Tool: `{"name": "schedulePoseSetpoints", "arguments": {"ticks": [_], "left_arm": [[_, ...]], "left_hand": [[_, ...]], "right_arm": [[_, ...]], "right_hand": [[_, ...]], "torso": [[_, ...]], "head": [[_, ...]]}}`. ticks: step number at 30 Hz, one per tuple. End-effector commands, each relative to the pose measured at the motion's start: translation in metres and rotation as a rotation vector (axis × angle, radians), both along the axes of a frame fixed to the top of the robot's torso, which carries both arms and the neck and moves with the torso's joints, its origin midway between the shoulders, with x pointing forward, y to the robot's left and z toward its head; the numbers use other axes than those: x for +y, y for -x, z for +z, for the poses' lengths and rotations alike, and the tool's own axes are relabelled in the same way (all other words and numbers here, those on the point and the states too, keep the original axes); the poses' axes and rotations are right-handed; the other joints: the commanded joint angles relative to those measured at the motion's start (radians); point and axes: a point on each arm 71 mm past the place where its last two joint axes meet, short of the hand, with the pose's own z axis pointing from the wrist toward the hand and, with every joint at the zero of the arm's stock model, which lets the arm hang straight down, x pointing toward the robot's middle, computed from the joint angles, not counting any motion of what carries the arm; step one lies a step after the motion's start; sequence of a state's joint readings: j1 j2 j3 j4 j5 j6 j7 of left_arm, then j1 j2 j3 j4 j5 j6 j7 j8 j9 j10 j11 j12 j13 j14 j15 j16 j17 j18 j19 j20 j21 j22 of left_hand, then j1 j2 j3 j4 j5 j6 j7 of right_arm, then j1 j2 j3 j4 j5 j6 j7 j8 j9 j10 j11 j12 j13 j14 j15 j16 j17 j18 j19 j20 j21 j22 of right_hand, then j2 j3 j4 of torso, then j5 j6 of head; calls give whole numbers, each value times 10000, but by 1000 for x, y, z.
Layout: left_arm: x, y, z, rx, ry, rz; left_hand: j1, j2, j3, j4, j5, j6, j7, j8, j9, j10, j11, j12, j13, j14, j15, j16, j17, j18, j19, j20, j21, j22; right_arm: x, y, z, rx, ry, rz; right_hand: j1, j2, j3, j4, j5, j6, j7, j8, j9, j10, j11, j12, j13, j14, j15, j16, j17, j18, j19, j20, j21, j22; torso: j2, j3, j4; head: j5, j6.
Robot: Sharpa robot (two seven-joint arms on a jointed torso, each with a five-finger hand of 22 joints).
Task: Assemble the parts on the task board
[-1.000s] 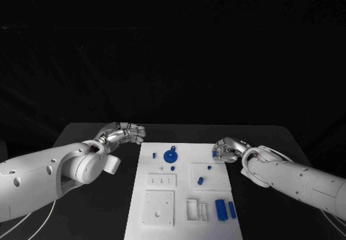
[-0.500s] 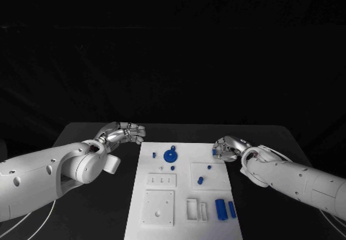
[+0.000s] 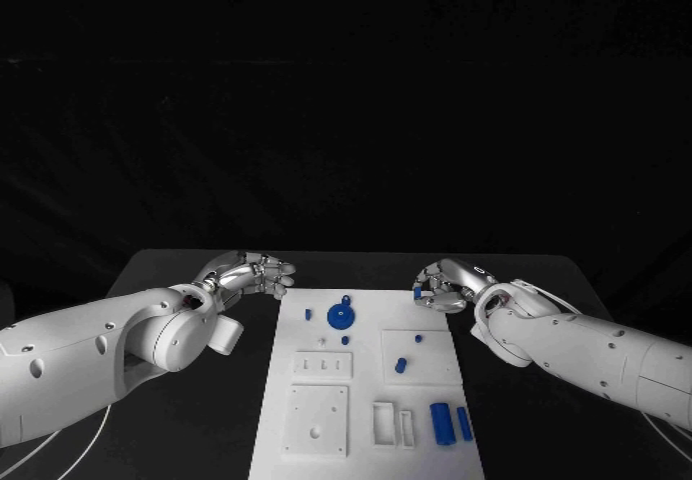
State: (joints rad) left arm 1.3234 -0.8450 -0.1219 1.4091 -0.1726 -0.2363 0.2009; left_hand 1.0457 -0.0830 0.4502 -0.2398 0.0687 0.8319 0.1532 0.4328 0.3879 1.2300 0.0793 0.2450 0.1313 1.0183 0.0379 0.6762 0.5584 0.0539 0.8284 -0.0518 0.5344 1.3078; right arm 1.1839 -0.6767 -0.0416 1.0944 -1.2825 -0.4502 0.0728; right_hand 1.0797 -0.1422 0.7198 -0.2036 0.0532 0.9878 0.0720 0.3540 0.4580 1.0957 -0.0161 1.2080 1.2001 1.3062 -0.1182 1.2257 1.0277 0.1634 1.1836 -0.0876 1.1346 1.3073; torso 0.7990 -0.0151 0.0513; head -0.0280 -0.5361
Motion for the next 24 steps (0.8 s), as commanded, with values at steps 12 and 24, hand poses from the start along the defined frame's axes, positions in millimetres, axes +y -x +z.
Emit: {"name": "schedulePoseSetpoints", "arguments": {"ticks": [12,24], "left_arm": [[-41,-4,-14,1724,-2075,-1043],[-69,-6,-22,2129,-3121,-1918]], "left_hand": [[-526,-351,-212,620,-138,341,-221,-239,-202,1136,-572,1187,1133,904,-942,2258,904,130,963,-900,1906,238],[-1571,-675,-376,1535,-199,393,-201,-293,-212,700,-538,1345,1444,577,-907,2378,801,35,638,-986,2024,152]], "right_arm": [[66,20,28,371,1088,282],[127,35,32,-128,1444,1449]], "right_hand": [[-139,108,70,62,-40,292,208,49,164,104,-23,40,4,30,-85,-58,23,984,15,-103,68,173],[-101,99,109,10,-40,293,201,54,184,105,-31,28,-1,30,-94,-67,23,984,19,-111,70,171]], "torso": [[-507,-19,-19],[-699,7,10]], "head": [[160,28],[199,-62]]}}
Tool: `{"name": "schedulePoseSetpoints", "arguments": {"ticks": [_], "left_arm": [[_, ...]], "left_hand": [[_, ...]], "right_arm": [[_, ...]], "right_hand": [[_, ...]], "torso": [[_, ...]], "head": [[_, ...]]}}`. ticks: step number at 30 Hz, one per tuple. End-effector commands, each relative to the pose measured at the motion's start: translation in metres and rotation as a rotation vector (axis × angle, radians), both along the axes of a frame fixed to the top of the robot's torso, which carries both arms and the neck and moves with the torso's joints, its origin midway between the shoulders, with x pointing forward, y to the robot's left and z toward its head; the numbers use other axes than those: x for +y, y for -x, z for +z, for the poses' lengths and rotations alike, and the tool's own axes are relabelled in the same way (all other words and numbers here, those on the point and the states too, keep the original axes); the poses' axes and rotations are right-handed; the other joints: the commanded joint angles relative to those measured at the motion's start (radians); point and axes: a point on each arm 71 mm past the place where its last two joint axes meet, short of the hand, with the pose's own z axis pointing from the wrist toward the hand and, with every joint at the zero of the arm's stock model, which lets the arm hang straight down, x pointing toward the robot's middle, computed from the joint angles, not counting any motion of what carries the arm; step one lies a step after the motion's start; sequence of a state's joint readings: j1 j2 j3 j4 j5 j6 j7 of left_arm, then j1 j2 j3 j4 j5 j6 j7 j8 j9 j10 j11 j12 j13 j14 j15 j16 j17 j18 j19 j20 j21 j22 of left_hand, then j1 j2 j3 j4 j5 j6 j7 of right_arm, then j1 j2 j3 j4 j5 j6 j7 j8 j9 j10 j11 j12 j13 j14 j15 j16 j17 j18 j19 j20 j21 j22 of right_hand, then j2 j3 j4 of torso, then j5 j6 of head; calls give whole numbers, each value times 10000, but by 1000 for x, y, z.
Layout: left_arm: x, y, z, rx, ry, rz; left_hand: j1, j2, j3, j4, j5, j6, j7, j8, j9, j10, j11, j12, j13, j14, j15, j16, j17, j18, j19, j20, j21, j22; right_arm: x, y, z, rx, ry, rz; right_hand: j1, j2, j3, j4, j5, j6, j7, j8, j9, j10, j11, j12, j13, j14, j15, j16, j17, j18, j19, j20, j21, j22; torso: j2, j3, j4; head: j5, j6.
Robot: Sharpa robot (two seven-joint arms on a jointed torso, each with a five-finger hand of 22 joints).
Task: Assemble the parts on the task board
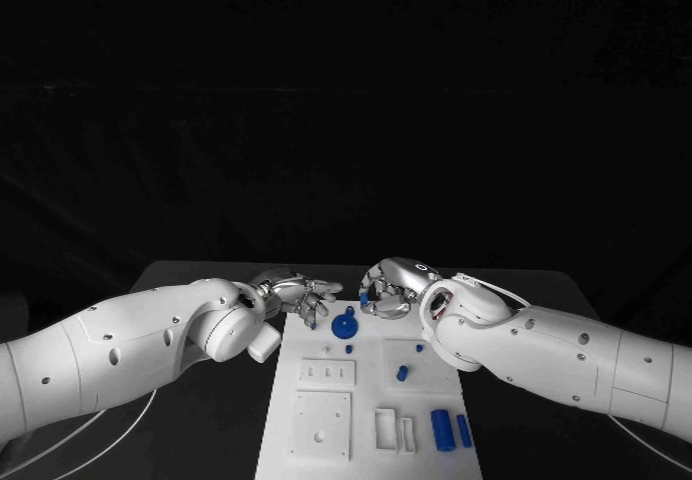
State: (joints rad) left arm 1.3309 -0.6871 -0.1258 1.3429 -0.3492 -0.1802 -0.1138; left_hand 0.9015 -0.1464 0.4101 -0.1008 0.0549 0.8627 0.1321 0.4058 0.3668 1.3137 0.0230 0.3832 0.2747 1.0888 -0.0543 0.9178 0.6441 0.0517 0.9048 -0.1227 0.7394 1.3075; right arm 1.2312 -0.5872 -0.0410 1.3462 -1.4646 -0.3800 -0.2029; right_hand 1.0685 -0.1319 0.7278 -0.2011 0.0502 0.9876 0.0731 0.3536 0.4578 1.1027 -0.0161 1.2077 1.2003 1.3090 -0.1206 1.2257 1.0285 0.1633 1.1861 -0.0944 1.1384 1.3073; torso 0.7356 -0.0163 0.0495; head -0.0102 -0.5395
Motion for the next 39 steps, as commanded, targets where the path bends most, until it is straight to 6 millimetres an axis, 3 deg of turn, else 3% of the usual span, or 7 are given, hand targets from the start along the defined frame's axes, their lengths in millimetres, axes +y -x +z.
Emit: {"name": "schedulePoseSetpoints", "arguments": {"ticks": [1,6,10,27,31,35,39], "left_arm": [[-8,2,-3,429,-499,-565],[-14,2,-3,263,-667,-717],[-15,1,-3,230,-804,-623],[-21,0,-6,325,-1370,-671],[-25,0,-7,345,-1406,-761],[-25,-1,-7,310,-1354,-721],[-26,0,-7,346,-1302,-786]], "left_hand": [[-135,-68,57,189,-61,81,19,-26,0,-199,40,-63,10,-184,36,-74,-83,52,-182,-265,-52,144],[-31,-252,231,315,-58,-45,147,-96,-23,-781,227,-357,-50,-662,290,-479,-349,-12,-646,-46,-323,46],[23,-284,283,383,-57,-119,207,-131,-39,-1001,326,-507,-71,-771,431,-640,-482,1,-810,102,-445,-7],[-35,-339,304,561,-57,-112,211,-129,-37,-1023,342,-573,-57,-754,474,-681,-550,44,-823,158,-475,-32],[55,-242,333,550,-57,-92,203,-116,-30,-1009,338,-584,-45,-741,476,-680,-565,62,-822,165,-473,-30],[67,-214,334,547,-57,-85,201,-112,-28,-1006,337,-585,-43,-738,476,-678,-567,64,-821,167,-471,-29],[236,185,293,406,-57,76,135,-12,22,-1011,338,-611,-25,-738,489,-677,-587,65,-837,189,-461,-15]], "right_arm": [[6,2,-1,-277,670,34],[13,4,-1,-261,700,171],[22,7,-1,-288,694,355],[37,12,-3,-180,703,668],[38,13,-5,-144,738,696],[39,13,-6,-92,792,703],[39,13,-7,-70,817,713]], "right_hand": [[12,-11,30,-18,-10,294,191,57,187,35,-31,31,-3,2,-70,-67,15,985,-6,-44,33,171],[20,-66,41,-49,-10,299,188,61,199,56,-34,39,9,6,-73,-70,16,985,0,-46,36,170],[22,-62,47,-51,-10,300,188,62,201,56,-35,36,7,7,-73,-71,16,985,2,-47,36,169],[7,-73,52,-50,-10,302,187,64,210,67,-35,38,12,9,-74,-75,15,985,7,-47,36,167],[-17,-79,52,-37,-11,301,188,63,215,71,-35,36,12,10,-74,-78,15,985,11,-45,36,165],[-18,-80,52,-36,-11,301,188,63,215,78,-35,42,18,10,-74,-78,15,985,11,-45,36,164],[-33,-96,50,-32,-11,298,188,61,219,76,-34,37,15,11,-74,-80,14,985,12,-43,35,163]], "torso": [[-67,21,35],[-73,16,90],[-63,17,82],[-45,12,55],[-35,27,73],[-40,16,53],[-47,22,66]], "head": [[29,-27],[67,-71],[85,-91],[62,-144],[63,-182],[88,-204],[76,-236]]}}
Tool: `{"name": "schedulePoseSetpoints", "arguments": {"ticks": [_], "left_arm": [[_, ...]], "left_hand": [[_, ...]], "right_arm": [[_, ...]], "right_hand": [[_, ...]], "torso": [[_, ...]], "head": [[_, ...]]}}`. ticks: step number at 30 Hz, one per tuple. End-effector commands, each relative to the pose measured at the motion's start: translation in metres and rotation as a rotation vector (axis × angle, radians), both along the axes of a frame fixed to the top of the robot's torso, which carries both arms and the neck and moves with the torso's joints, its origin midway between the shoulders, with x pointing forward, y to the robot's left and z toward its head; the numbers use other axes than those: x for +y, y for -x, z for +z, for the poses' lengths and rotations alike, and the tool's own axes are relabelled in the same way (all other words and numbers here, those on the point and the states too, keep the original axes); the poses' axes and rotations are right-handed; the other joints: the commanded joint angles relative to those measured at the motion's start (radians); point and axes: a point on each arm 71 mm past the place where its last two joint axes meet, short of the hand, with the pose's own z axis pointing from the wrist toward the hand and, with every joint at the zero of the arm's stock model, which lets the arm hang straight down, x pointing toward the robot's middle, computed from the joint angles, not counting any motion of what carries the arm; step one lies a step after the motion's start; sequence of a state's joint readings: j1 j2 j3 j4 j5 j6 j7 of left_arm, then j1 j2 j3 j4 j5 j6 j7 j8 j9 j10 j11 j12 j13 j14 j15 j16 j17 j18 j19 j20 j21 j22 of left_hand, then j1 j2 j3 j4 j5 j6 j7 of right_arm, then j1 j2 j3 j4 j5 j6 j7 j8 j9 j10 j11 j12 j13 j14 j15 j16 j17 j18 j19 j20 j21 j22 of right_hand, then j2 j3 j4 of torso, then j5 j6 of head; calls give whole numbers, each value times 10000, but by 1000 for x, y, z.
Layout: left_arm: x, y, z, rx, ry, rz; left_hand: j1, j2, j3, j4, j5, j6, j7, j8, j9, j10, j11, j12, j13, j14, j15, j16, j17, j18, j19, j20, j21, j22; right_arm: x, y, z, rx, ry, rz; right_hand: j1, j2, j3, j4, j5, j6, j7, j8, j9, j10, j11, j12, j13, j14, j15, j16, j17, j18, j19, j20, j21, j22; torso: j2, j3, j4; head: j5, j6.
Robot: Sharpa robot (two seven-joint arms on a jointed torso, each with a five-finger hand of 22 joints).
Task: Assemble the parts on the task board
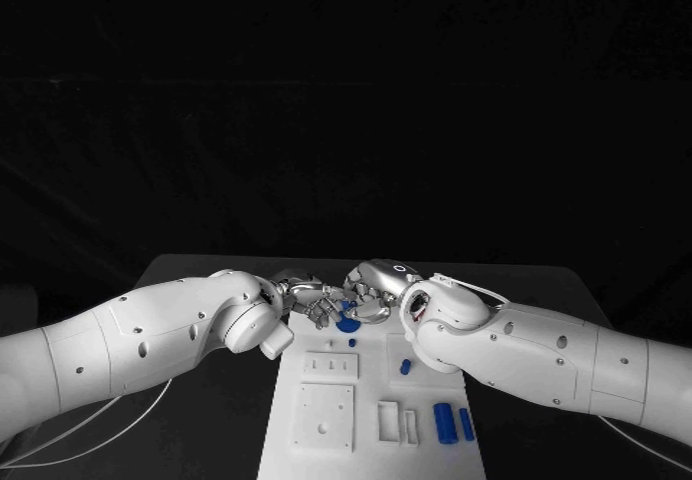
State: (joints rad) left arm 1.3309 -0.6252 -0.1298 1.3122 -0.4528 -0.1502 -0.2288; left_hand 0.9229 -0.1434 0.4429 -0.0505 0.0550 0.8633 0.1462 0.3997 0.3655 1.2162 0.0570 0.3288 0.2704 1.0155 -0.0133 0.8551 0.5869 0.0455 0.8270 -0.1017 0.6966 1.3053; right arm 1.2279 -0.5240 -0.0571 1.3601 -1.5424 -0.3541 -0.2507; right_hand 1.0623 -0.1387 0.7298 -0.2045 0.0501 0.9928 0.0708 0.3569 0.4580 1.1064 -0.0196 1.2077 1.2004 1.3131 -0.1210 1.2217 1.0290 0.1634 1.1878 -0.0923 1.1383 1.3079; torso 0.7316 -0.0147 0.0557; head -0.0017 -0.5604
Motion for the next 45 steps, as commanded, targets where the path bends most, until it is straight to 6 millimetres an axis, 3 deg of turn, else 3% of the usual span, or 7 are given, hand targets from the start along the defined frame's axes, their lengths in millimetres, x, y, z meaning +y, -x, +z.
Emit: {"name": "schedulePoseSetpoints", "arguments": {"ticks": [1,6,12,16,35,40,45], "left_arm": [[-4,1,1,10,65,-258],[-6,2,1,19,97,-332],[-6,2,1,20,91,-335],[-6,1,1,-10,66,-291],[-3,0,1,-112,-38,-148],[-5,1,1,-56,-158,-301],[-6,2,0,-67,-450,-503]], "left_hand": [[79,226,-52,-158,-57,100,-20,68,45,-32,-5,-69,25,-5,80,-47,-20,131,-63,-20,-31,12],[304,481,-81,-398,-56,188,-63,120,73,12,-24,-62,51,-1,80,-38,-30,136,-72,-14,-20,24],[815,1165,-129,-1149,-34,528,-206,259,133,218,-133,3,144,18,89,-20,-76,106,-79,3,-8,32],[981,1401,-37,-1402,-33,636,-245,268,131,298,-167,19,182,63,71,14,-90,101,-49,-12,0,25],[842,1598,911,-1474,2,1425,-542,443,378,991,-457,298,495,432,-177,586,59,58,315,-227,323,134],[94,2011,1004,-1805,1323,1525,-553,325,480,961,-472,364,641,344,-221,796,66,-15,243,-305,438,178],[-186,2001,1230,-2238,2077,1701,-614,315,592,1063,-531,484,767,406,-285,1013,88,-25,292,-361,592,204]], "right_arm": [[2,1,-2,55,215,107],[5,1,-2,70,225,146],[3,0,-4,100,275,124],[4,1,-4,112,269,154],[3,1,-7,196,292,131],[4,2,-6,105,226,180],[3,1,-5,-65,73,176]], "right_hand": [[28,-29,29,2,-10,247,211,29,217,39,0,38,15,-30,-70,-41,9,984,-4,-64,35,157],[25,-30,30,4,-10,247,211,29,219,50,0,45,23,-29,-70,-41,9,984,-4,-64,35,156],[16,-32,31,10,-10,249,211,30,222,55,0,47,26,-29,-71,-43,8,984,-2,-63,34,155],[12,-34,31,12,-10,249,210,30,223,51,0,43,23,-28,-71,-44,8,984,-2,-62,34,155],[-4,-35,38,22,-10,252,208,31,233,58,-2,43,26,-26,-73,-49,7,984,1,-61,31,152],[-30,-104,54,32,-10,184,223,-9,230,-142,10,-124,-121,-33,-64,-71,0,984,-8,-58,16,144],[-87,-384,107,139,-10,-43,295,-146,199,-383,76,-348,-284,-40,-4,-129,-24,984,-20,-51,-35,118]], "torso": [[-5,7,6],[-6,5,4],[0,5,3],[5,9,-3],[11,14,-4],[11,13,-3],[7,12,0]], "head": [[-12,-26],[-18,-31],[-27,-32],[-18,-26],[-26,-47],[-22,-59],[-32,-58]]}}
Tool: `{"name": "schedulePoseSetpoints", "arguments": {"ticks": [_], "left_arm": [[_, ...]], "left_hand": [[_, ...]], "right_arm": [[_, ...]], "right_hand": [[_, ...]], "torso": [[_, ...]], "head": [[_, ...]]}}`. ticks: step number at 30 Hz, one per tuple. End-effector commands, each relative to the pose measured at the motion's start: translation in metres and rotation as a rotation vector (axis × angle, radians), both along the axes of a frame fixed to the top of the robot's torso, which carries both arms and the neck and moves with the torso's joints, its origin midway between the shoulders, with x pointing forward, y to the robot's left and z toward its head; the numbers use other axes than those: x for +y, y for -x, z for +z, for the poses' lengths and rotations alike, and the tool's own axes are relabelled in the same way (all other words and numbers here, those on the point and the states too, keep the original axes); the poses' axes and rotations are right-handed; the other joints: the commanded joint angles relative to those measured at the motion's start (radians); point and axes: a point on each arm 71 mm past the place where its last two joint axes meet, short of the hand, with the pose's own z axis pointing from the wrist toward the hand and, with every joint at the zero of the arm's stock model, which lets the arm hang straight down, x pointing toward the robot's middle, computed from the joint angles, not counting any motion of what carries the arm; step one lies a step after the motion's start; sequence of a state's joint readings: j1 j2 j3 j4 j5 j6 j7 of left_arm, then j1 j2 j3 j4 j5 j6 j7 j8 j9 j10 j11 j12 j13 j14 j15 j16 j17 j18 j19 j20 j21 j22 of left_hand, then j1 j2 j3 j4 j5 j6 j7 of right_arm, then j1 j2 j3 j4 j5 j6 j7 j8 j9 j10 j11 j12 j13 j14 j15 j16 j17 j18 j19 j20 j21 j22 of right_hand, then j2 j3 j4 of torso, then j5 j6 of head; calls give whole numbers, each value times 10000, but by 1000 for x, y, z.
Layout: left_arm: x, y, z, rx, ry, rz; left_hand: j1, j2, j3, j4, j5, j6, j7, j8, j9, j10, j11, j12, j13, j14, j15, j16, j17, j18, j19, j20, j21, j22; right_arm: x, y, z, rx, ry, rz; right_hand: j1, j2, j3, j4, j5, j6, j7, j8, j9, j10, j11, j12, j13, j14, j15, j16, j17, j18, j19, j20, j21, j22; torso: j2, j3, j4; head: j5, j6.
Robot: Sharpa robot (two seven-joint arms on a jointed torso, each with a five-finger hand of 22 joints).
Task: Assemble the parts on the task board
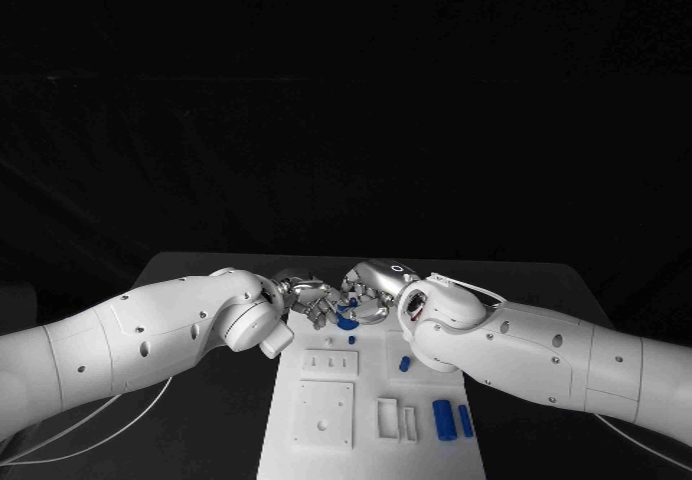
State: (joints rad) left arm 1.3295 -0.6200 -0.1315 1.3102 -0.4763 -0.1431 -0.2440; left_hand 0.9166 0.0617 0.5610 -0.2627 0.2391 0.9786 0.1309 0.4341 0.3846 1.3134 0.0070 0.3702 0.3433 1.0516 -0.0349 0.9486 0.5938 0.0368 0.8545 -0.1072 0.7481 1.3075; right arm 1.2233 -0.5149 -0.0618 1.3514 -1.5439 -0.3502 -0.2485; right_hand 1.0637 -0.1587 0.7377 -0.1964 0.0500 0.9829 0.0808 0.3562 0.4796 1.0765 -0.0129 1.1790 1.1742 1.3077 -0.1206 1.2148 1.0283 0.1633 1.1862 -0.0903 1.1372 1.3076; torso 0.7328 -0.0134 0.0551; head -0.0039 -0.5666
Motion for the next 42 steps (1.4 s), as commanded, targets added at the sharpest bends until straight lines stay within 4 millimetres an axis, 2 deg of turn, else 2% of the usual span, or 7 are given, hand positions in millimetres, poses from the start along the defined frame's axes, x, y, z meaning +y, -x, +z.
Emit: {"name": "schedulePoseSetpoints", "arguments": {"ticks": [1,3,14,25,35,39,42], "left_arm": [[-4,1,2,-87,-237,-407],[-3,1,2,-102,-320,-399],[-3,1,3,-763,-978,-718],[6,3,-4,-1318,-2380,-741],[8,7,-18,-1479,-3923,-946],[6,9,-25,-1473,-4349,-1251],[4,10,-30,-1644,-4776,-1464]], "left_hand": [[-170,-88,93,-168,399,596,-481,-27,430,123,-51,114,76,65,-93,152,36,62,42,-328,128,187],[-180,-210,153,-221,808,726,-532,7,495,242,-122,262,174,164,-172,367,104,79,151,-393,284,215],[-126,-483,244,-211,1522,959,-620,0,676,323,-242,634,441,222,-337,858,187,69,240,-555,720,218],[-94,-644,214,-204,1572,1183,-709,-10,829,459,-382,1008,675,432,-558,1385,233,109,442,-754,1217,221],[-211,-584,136,-202,1461,1583,-1057,-91,1109,1609,-943,2980,1771,1743,-1559,3539,867,428,1614,-1425,3052,231],[-273,-534,181,-202,1443,1609,-1137,-164,1178,1601,-1015,3671,2184,1958,-1645,3999,969,499,1819,-1547,3371,231],[-445,-456,172,-123,1417,1765,-1203,-116,1274,1532,-1095,4100,2410,2063,-1729,4225,989,537,1927,-1609,3550,221]], "right_arm": [[0,1,0,-147,-25,116],[0,0,0,-144,-113,73],[-19,-4,0,-21,-578,-231],[-78,-9,1,303,-1500,-1012],[-151,-34,22,1039,-3605,-2941],[-160,-43,29,1094,-4035,-3290],[-164,-50,37,948,-4243,-3412]], "right_hand": [[-113,-224,36,92,-10,8,211,-169,-25,-90,25,-73,-27,15,8,-68,-19,985,-4,-69,-33,117],[-123,-350,61,173,-9,-119,255,-246,-52,-108,67,-101,-38,20,47,-86,-26,985,0,-66,-51,107],[-360,-984,-313,488,0,-1150,598,-813,-264,-374,399,-367,-174,-81,358,-214,-59,985,-110,-25,-202,67],[-616,-1225,-1325,555,642,-1803,909,-1116,-375,-868,704,-613,-402,-535,669,-427,-91,985,-608,243,-566,50],[-422,-1030,-1487,585,1224,-1772,898,-1065,-348,-885,695,-560,-507,-564,660,-425,-105,985,-618,302,-621,69],[-338,-901,-1547,517,2846,-1798,906,-1054,-335,-937,705,-541,-569,-611,673,-448,-123,985,-656,330,-667,81],[-345,-799,-1692,441,3503,-1807,911,-1045,-329,-962,708,-517,-610,-624,678,-464,-143,985,-661,359,-684,93]], "torso": [[-3,-3,7],[-2,5,8],[-1,-2,3],[-19,17,5],[-49,22,-37],[-63,39,-76],[-58,67,-102]], "head": [[-11,9],[-2,6],[17,-13],[109,-55],[182,-215],[201,-283],[264,-319]]}}
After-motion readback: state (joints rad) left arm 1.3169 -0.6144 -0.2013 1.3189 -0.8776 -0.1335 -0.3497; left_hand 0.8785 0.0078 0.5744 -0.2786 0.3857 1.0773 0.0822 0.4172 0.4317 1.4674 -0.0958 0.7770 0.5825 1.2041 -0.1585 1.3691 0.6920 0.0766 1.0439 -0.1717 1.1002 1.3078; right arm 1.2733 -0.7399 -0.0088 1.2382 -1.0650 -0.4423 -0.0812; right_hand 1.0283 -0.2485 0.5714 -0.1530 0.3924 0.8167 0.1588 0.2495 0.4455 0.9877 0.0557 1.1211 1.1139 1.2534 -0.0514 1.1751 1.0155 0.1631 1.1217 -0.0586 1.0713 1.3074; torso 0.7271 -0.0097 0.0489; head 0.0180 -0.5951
